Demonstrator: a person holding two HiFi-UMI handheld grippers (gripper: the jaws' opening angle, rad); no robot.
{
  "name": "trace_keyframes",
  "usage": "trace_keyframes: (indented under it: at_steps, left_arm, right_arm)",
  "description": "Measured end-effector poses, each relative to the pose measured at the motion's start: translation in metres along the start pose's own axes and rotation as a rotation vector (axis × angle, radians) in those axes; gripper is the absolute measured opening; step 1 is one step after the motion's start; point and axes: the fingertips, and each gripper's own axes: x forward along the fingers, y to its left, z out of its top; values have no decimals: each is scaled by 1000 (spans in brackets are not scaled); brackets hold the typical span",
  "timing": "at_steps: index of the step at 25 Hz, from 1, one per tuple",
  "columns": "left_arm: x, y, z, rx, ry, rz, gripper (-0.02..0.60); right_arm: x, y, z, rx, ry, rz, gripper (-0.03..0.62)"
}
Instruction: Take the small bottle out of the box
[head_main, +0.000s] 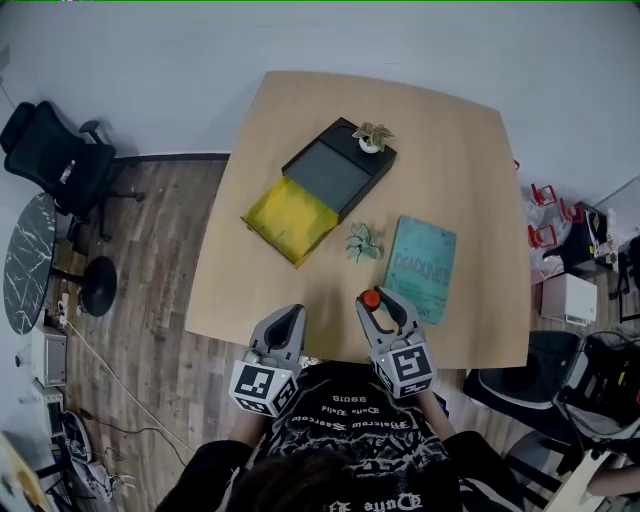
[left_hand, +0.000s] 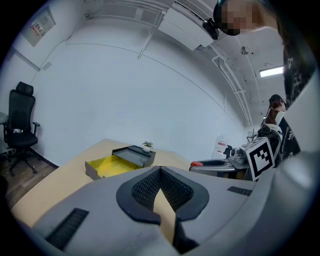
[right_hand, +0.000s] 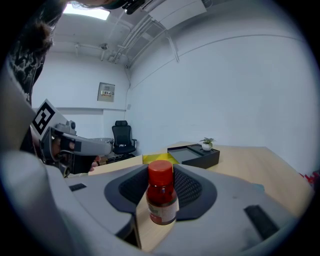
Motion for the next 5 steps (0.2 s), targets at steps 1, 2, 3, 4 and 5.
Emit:
trace_keyframes:
  at_steps: [1, 2, 3, 4, 5]
  left_arm:
    - [0, 0, 0, -1, 0, 2, 3]
    - [0, 1, 0, -1, 0, 5, 3]
    - [1, 1, 0, -1, 0, 7, 3]
    - [1, 2, 0, -1, 0, 9, 3]
    - [1, 2, 0, -1, 0, 11, 3]
  right_arm:
    - [1, 0, 0, 0, 1, 2, 153]
    - [1, -1, 0, 0, 1, 4, 153]
    - [2, -1, 0, 0, 1, 6, 153]
    - [3, -1, 0, -1, 1, 7, 153]
    - [3, -1, 0, -2, 1, 9, 153]
